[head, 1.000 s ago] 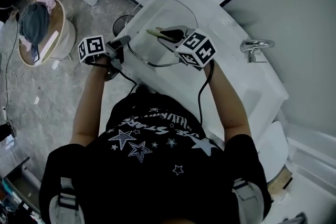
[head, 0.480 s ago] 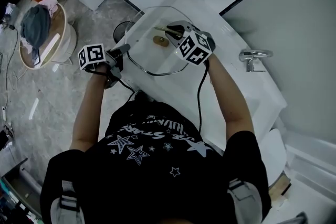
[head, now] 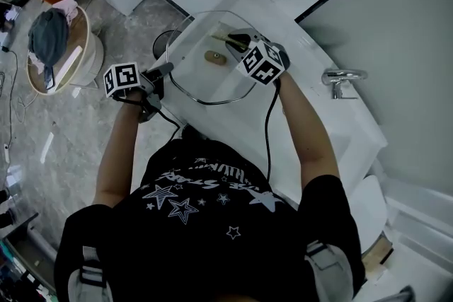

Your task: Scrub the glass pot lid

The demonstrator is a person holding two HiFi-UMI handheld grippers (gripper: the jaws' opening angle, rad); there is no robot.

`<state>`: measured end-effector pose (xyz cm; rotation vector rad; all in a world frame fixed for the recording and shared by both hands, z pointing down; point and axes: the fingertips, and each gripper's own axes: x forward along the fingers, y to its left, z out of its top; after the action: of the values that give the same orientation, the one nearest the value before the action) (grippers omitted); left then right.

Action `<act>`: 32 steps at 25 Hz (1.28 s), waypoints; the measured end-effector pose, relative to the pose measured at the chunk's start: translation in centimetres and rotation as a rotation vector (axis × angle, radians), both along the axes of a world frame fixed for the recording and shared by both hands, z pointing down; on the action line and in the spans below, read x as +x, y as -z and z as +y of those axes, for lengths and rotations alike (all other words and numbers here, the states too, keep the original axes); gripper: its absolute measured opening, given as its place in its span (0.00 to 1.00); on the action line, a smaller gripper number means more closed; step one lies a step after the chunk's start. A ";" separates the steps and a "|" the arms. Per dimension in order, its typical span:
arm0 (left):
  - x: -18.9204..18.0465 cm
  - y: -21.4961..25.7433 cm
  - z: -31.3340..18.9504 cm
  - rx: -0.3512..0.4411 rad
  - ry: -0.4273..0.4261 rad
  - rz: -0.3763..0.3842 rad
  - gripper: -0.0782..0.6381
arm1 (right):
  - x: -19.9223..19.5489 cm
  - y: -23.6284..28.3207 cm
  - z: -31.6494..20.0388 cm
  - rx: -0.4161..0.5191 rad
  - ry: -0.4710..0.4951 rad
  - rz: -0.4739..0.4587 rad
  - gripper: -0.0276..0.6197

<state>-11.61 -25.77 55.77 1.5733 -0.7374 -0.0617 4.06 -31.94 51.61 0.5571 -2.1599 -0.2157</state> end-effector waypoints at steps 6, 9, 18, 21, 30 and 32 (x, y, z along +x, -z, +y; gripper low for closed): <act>-0.1 0.0 0.0 0.005 0.005 -0.002 0.20 | 1.2 -0.3 -0.1 0.002 -0.033 0.005 0.15; 0.0 0.0 0.0 0.008 0.008 -0.006 0.20 | 1.3 -0.5 0.1 -0.001 -0.038 0.014 0.15; -0.1 0.1 0.1 0.013 0.018 0.003 0.20 | 1.7 -1.1 1.6 -0.042 -0.112 0.012 0.15; 0.0 0.1 0.3 0.014 0.020 0.003 0.20 | 2.0 -1.3 2.5 -0.069 -0.151 0.001 0.15; 0.4 0.0 1.0 0.021 0.050 0.010 0.20 | 2.7 -1.4 5.5 -0.126 -0.284 -0.091 0.15; 0.4 -0.1 1.1 0.021 0.057 0.007 0.20 | 2.5 -1.4 6.3 -0.143 -0.311 -0.115 0.16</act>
<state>-11.19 -24.64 55.83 1.5712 -0.7785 -0.1170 6.57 -25.67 53.04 0.8273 -2.1425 0.1426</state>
